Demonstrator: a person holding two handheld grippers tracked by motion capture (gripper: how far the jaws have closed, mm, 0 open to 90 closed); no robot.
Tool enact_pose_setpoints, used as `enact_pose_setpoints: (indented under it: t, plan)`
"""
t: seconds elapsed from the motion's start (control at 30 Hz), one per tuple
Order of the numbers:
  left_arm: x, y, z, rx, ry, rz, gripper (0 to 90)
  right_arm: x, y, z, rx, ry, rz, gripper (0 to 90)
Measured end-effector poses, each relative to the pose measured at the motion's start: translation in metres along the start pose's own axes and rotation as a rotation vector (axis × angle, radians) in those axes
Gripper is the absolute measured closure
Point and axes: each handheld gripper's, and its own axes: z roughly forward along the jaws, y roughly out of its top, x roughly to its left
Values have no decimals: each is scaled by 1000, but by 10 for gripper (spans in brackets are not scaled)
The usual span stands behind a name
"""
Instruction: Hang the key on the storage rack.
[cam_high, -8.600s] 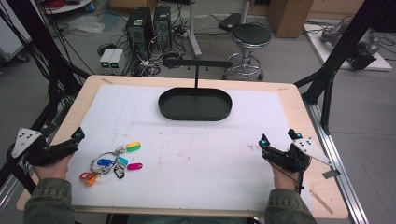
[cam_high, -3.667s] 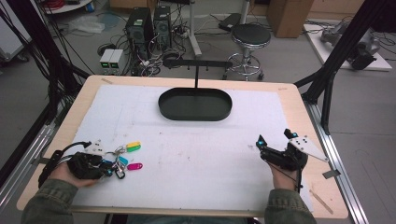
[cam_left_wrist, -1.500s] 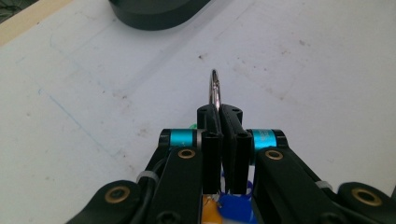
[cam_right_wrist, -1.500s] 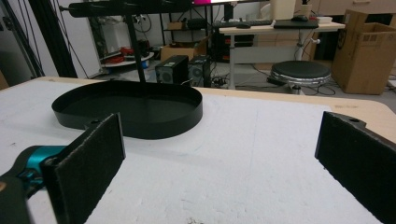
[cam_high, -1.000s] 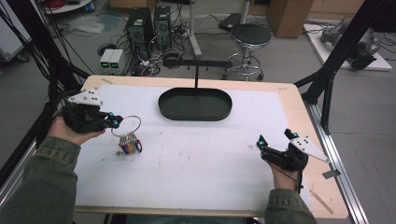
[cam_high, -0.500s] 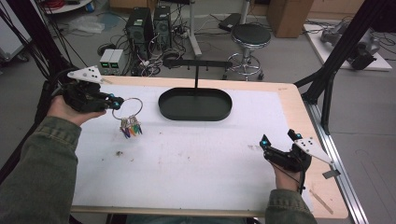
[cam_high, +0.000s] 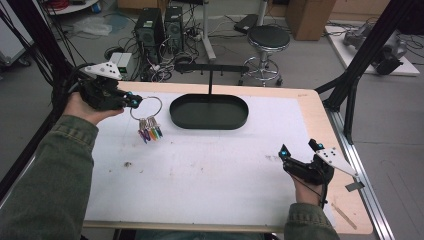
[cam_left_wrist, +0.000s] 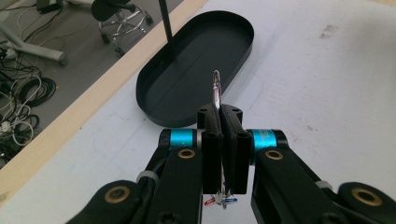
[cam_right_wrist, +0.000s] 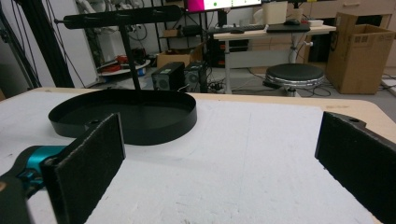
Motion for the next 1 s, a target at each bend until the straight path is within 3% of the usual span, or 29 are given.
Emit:
enact_pose_setpoints:
  t: [0.3, 0.53, 1.0]
  plan:
    - [1, 23, 16, 13, -14, 31, 866, 0, -1, 0, 1, 6, 4, 5]
    - [4, 38, 23, -19, -18, 10, 865, 1, -1, -1, 1, 17, 6, 5]
    - [17, 58, 49, -5, -38, -1, 865, -2, -1, -2, 5, 11, 17, 5]
